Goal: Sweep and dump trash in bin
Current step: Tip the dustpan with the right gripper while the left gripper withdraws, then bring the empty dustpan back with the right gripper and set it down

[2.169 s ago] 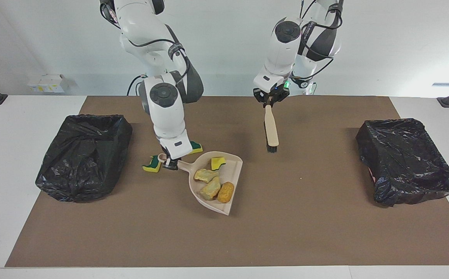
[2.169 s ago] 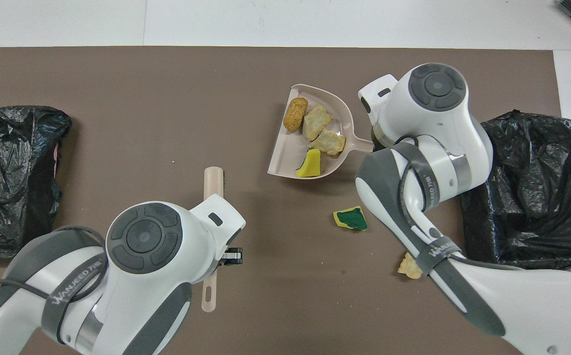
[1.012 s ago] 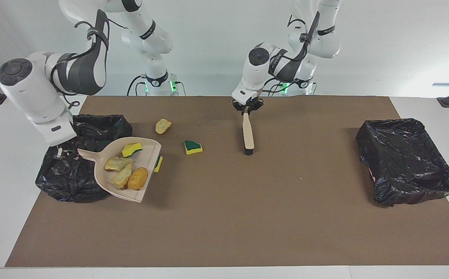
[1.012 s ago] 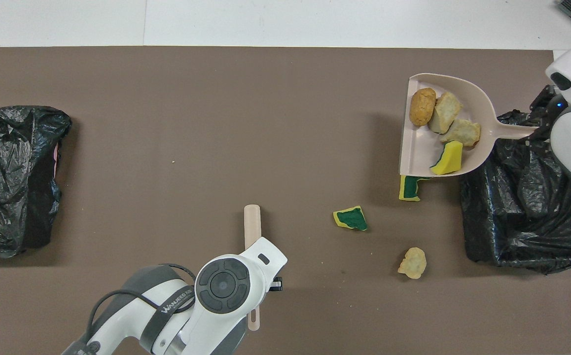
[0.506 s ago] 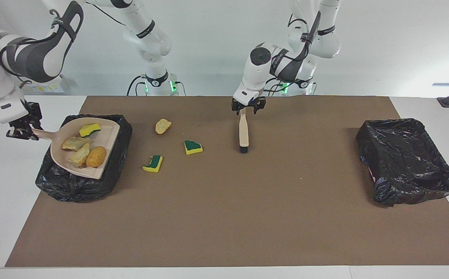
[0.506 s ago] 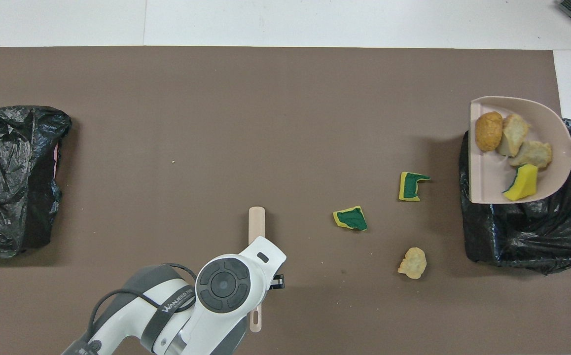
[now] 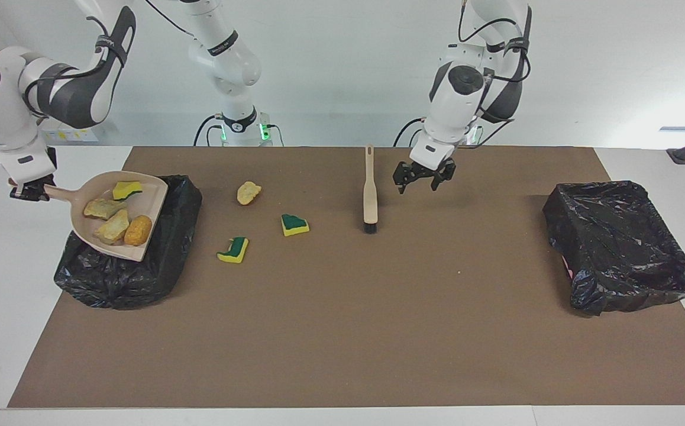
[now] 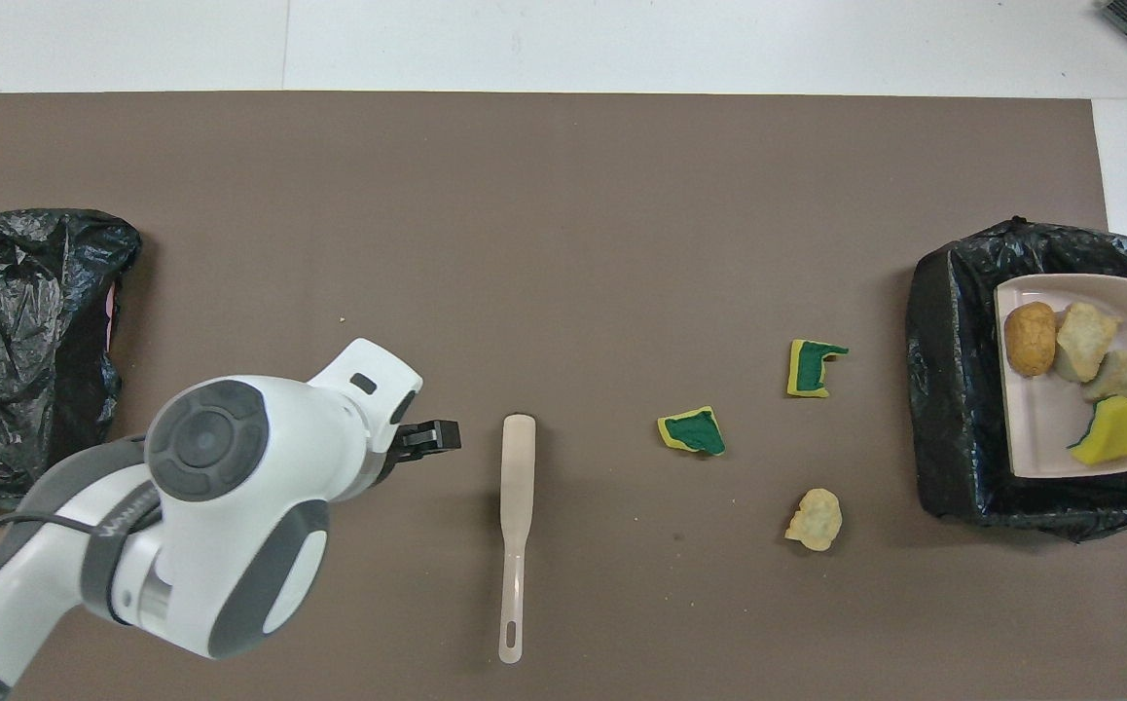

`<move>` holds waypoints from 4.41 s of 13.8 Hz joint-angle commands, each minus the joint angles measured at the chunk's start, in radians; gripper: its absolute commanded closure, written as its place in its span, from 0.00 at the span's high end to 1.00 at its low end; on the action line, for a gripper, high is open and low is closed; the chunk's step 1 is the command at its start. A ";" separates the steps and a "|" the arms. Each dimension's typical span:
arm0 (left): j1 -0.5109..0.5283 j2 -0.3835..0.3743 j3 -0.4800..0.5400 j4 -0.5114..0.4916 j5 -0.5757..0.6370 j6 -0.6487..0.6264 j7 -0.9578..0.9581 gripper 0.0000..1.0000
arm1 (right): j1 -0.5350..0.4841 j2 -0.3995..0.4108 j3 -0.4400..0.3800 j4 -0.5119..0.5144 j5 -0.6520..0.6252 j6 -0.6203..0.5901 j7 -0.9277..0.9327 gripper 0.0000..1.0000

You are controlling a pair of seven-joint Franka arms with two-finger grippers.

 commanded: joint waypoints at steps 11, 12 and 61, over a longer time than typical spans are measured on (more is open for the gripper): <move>0.396 -0.024 -0.004 0.280 0.089 -0.333 0.552 1.00 | 0.186 -0.162 0.004 -0.110 -0.518 -0.105 0.251 0.00; 0.410 -0.022 0.001 0.327 0.091 -0.379 0.552 1.00 | 0.217 -0.165 0.006 -0.110 -0.554 -0.138 0.286 0.00; 0.296 -0.033 0.147 0.587 0.089 -0.671 0.583 1.00 | 0.961 0.577 0.030 0.510 0.463 0.057 2.432 0.35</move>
